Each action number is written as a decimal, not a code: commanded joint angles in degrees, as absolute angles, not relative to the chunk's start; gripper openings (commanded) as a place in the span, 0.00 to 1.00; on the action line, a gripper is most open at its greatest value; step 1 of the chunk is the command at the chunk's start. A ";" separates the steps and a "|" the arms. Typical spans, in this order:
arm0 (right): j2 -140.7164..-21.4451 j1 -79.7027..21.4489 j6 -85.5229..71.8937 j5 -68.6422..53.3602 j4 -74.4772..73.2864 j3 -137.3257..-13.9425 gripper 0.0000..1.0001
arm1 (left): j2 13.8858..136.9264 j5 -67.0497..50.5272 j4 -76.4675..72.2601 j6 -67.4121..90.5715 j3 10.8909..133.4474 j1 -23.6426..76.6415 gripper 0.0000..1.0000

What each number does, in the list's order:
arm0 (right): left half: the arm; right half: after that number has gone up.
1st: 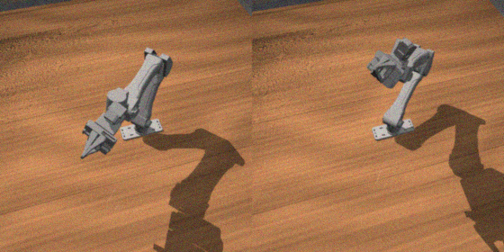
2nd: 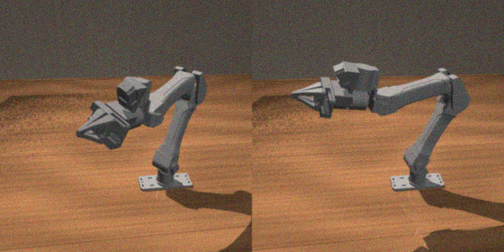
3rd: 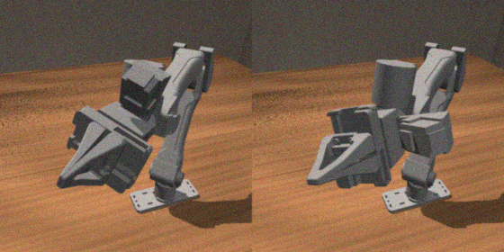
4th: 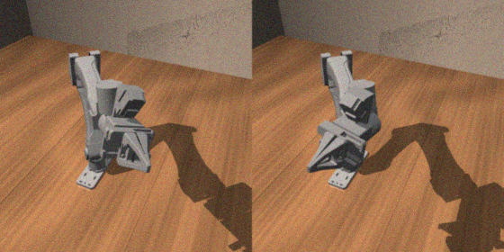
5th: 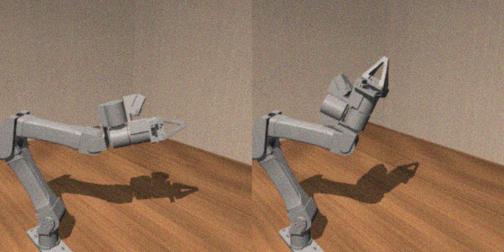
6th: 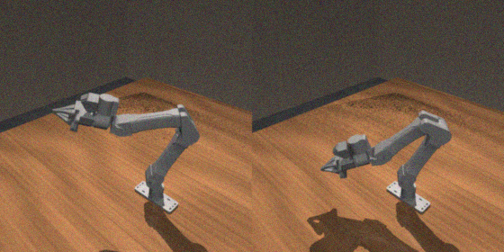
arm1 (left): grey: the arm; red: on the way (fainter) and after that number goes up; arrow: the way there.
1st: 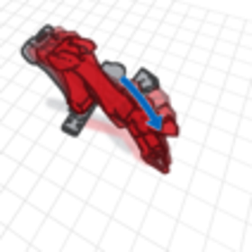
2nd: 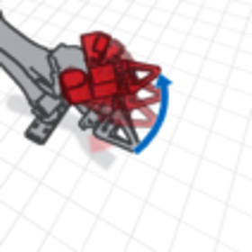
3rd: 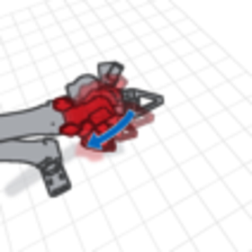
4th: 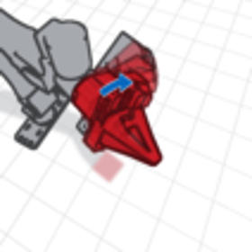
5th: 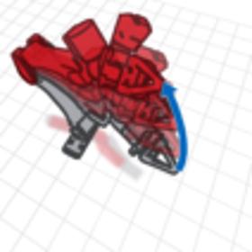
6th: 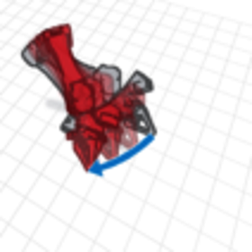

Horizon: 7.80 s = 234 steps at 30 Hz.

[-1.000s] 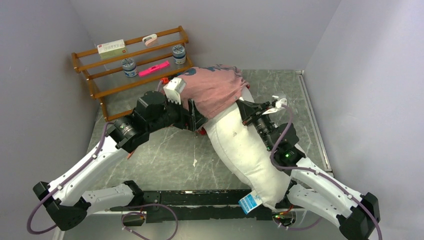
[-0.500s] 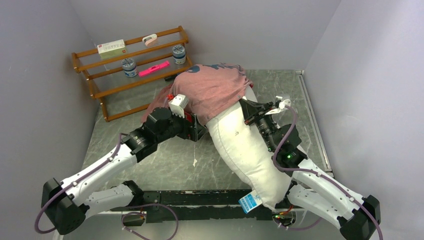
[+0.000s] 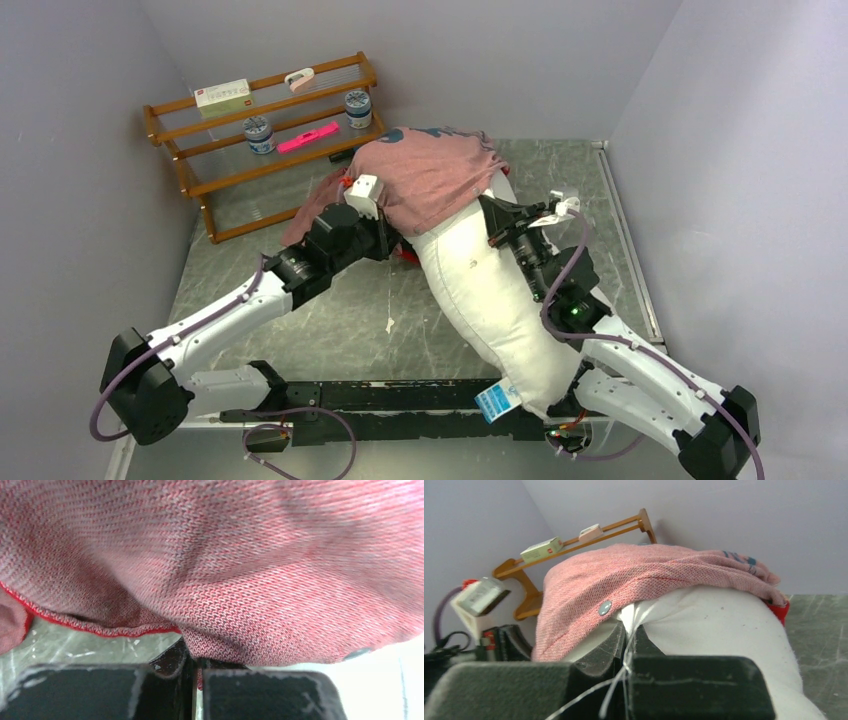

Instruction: Put the pillow into the pillowcase

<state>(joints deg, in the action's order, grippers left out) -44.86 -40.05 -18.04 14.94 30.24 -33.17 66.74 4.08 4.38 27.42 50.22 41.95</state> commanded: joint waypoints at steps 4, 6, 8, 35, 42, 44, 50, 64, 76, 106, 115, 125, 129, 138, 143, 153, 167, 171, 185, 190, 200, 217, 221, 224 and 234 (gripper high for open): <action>-49.90 -40.15 -12.83 18.62 50.97 -38.67 0.00 | 62.41 -8.28 9.02 34.30 56.56 43.28 0.05; -52.87 -40.16 -10.82 19.56 50.53 -39.81 0.00 | 62.02 -12.62 10.28 35.83 56.96 44.01 0.05; -56.58 -40.14 -10.65 22.13 51.15 -39.74 0.00 | 61.88 -15.42 11.56 36.49 57.42 45.15 0.05; -50.18 -40.22 -7.20 -11.17 27.24 -33.00 0.05 | 62.30 -30.45 10.77 29.98 59.32 52.93 0.49; -41.23 -40.18 -17.10 -2.50 0.60 -38.62 0.44 | 60.77 -20.65 19.28 26.90 66.52 52.98 0.67; -39.95 -40.21 -17.43 -2.03 -3.21 -41.18 0.55 | 60.65 -16.05 21.64 26.76 67.98 52.96 0.68; -43.12 -40.12 -14.55 4.78 -9.01 -48.34 0.82 | 62.29 -3.44 26.13 25.67 70.64 52.98 0.71; -63.87 -22.24 -11.53 -14.77 -19.50 -63.83 0.96 | 84.11 13.25 24.01 21.47 87.49 46.65 0.80; -77.11 -9.58 -11.01 -40.50 -16.76 -56.09 0.97 | 99.48 2.85 22.35 19.39 93.65 43.18 0.77; -48.60 -25.84 -20.57 -16.52 46.53 -31.98 0.00 | 89.66 -25.76 -21.94 51.53 89.98 42.96 0.05; -56.59 -26.63 -21.28 -7.06 59.47 -30.49 0.00 | 88.29 -24.82 -33.93 60.13 78.76 43.93 0.05; -55.99 -27.20 -23.20 5.46 43.02 -31.37 0.21 | 84.19 -24.68 -5.58 39.92 81.52 44.30 0.48; -49.51 -27.10 -20.24 7.16 24.54 -33.32 0.48 | 80.19 -16.04 10.83 31.19 83.47 43.00 0.65; -46.08 -27.16 -10.65 -7.19 -5.72 -43.01 0.79 | 70.34 -8.77 22.50 26.52 70.63 42.71 0.76; -49.02 -29.11 -5.80 -6.33 -14.01 -46.65 0.93 | 66.42 -10.20 19.66 27.01 59.62 42.68 0.76; -54.10 -40.16 6.28 3.17 -22.59 -49.85 1.00 | 63.62 -8.71 9.05 29.51 43.69 42.76 0.83; -55.41 -47.43 14.27 11.27 -22.07 -47.25 1.00 | 74.57 5.16 1.10 28.29 41.33 51.38 0.87; -54.58 -47.55 13.02 11.64 -20.28 -46.68 1.00 | 77.46 14.96 2.40 29.35 41.51 54.41 0.97; -59.63 -51.16 13.14 18.11 -22.73 -46.44 1.00 | 75.32 22.51 5.30 28.19 44.71 57.37 0.05; -62.62 -51.32 13.01 19.26 -16.39 -45.56 0.98 | 67.03 19.02 6.28 29.69 45.09 57.48 0.05; -63.76 -51.23 7.52 19.55 0.32 -41.33 0.12 | 61.76 14.04 8.65 31.53 47.25 57.48 0.05; -62.55 -51.15 -20.37 26.72 29.94 -41.15 0.00 | 60.61 -4.76 0.51 39.62 45.90 58.29 0.05; -64.06 -51.07 -21.35 30.34 33.20 -41.37 0.00 | 61.46 -3.46 0.98 39.19 45.86 60.05 0.05; -63.50 -51.11 -21.71 29.79 33.44 -40.78 0.00 | 60.76 -0.27 3.81 38.66 44.94 60.15 0.05; -58.34 -51.04 -24.68 27.99 32.04 -36.13 0.00 | 60.96 12.68 9.62 35.84 44.93 60.13 0.52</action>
<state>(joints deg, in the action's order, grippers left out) -61.95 -50.85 -21.15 29.47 21.54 -35.86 60.77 7.05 7.92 37.65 43.03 59.72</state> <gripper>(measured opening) 0.017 0.319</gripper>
